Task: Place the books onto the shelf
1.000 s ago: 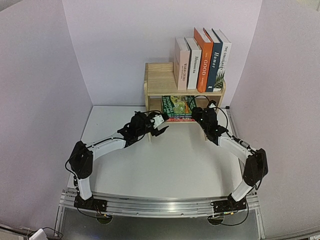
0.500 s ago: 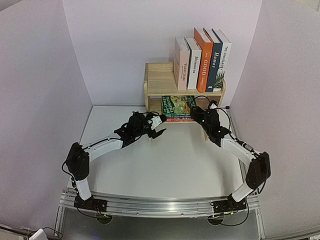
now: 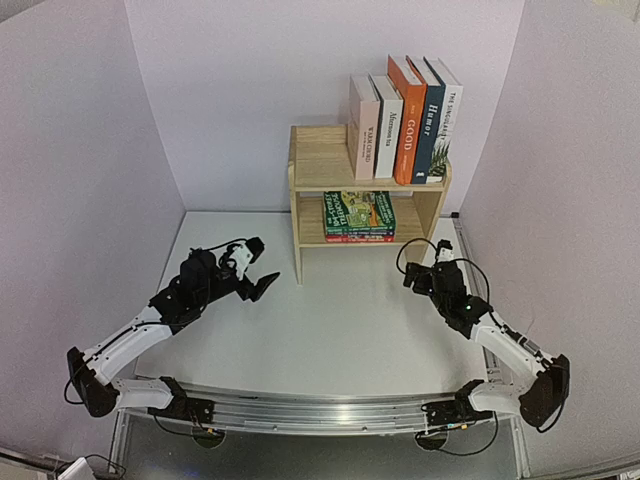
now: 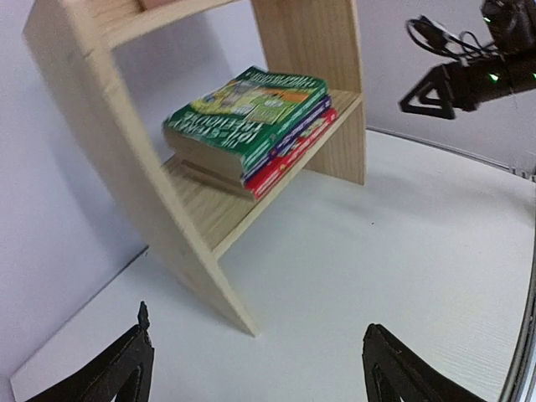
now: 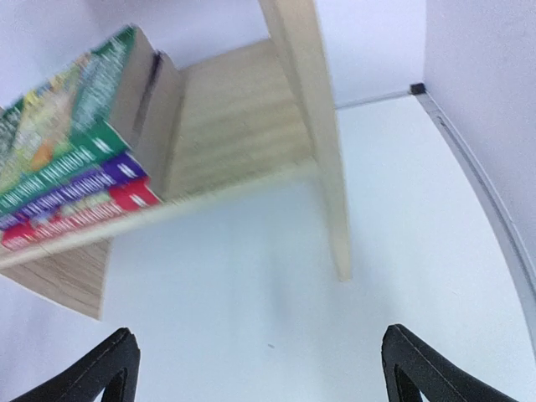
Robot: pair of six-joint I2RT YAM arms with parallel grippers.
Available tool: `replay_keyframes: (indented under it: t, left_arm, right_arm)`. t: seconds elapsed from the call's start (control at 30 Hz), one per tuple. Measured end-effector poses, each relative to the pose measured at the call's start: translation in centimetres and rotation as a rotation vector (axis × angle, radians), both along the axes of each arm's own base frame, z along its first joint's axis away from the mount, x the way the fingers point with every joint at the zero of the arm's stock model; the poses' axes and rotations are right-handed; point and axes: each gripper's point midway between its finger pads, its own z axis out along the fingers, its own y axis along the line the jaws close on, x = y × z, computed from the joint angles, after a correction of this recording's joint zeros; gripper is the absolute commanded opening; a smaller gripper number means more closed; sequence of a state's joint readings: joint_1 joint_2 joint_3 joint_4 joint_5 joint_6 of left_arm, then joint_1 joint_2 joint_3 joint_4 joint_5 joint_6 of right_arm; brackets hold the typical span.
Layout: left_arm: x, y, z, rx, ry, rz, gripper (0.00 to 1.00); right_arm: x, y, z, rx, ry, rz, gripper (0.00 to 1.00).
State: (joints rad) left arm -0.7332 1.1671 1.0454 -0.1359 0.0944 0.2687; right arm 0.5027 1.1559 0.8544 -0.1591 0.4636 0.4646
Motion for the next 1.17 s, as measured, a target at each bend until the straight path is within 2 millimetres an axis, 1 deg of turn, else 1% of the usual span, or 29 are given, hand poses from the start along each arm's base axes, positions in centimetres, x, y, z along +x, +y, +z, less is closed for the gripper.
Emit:
replay_keyframes:
  t: [0.03, 0.1, 0.17, 0.23, 0.27, 0.3, 0.37, 0.4, 0.5, 0.6, 0.7, 0.8, 0.93, 1.03, 1.17]
  left_arm:
    - [0.5, 1.7, -0.8, -0.024, 0.049, 0.049, 0.86]
    - [2.5, 5.9, -3.1, -0.064, 0.15, 0.199, 0.87]
    - [4.3, 11.0, -5.9, -0.101, 0.238, 0.377, 0.9]
    - [5.1, 16.1, -9.0, -0.137, 0.316, 0.556, 0.94]
    - [5.1, 18.2, -10.2, -0.158, 0.345, 0.626, 0.96]
    - [5.0, 19.8, -11.2, -0.174, 0.366, 0.683, 0.99]
    - [4.4, 22.8, -13.1, -0.214, 0.388, 0.785, 1.0]
    - [3.9, 24.2, -14.1, -0.228, 0.397, 0.826, 1.0]
    - [2.7, 27.1, -15.9, -0.268, 0.404, 0.913, 1.0]
    - [1.6, 29.1, -16.6, -0.306, 0.399, 0.991, 1.0]
    - [1.0, 30.5, -16.3, -0.336, 0.372, 1.041, 1.0]
    - [0.5, 31.2, -16.8, -0.336, 0.37, 1.066, 1.0]
    - [0.0, 32.0, -18.0, -0.319, 0.375, 1.12, 1.0]
    - [-0.4, 32.5, -18.8, -0.313, 0.384, 1.154, 1.0]
    - [-0.7, 32.8, -19.4, -0.324, 0.394, 1.179, 1.0]
  right_arm:
    - [-0.5, -0.8, -1.2, -0.031, 0.025, -0.011, 0.98]
    - [-1.2, -2.7, -3.6, -0.091, 0.081, -0.041, 0.98]
    - [-1.5, -4.7, -5.3, -0.13, 0.121, -0.08, 0.98]
    - [-1.7, -6.9, -6.4, -0.152, 0.145, -0.131, 0.98]
    - [-1.8, -7.9, -6.7, -0.157, 0.148, -0.153, 0.98]
    - [-2.1, -8.8, -7.0, -0.163, 0.146, -0.172, 0.98]
    - [-2.7, -10.2, -7.5, -0.17, 0.115, -0.202, 0.98]
    - [-3.3, -10.6, -7.7, -0.174, 0.089, -0.205, 0.98]
    - [-4.7, -11.2, -8.0, -0.177, 0.015, -0.206, 0.98]
    - [-5.4, -11.5, -7.9, -0.176, -0.045, -0.204, 0.98]
    - [-5.6, -11.5, -7.4, -0.172, -0.098, -0.2, 0.98]
    - [-5.8, -11.4, -6.7, -0.173, -0.147, -0.187, 0.98]
    - [-5.9, -11.3, -5.8, -0.18, -0.197, -0.171, 0.98]
    - [-6.2, -11.4, -5.9, -0.189, -0.211, -0.167, 0.98]
    - [-6.5, -11.5, -6.1, -0.195, -0.218, -0.164, 0.98]
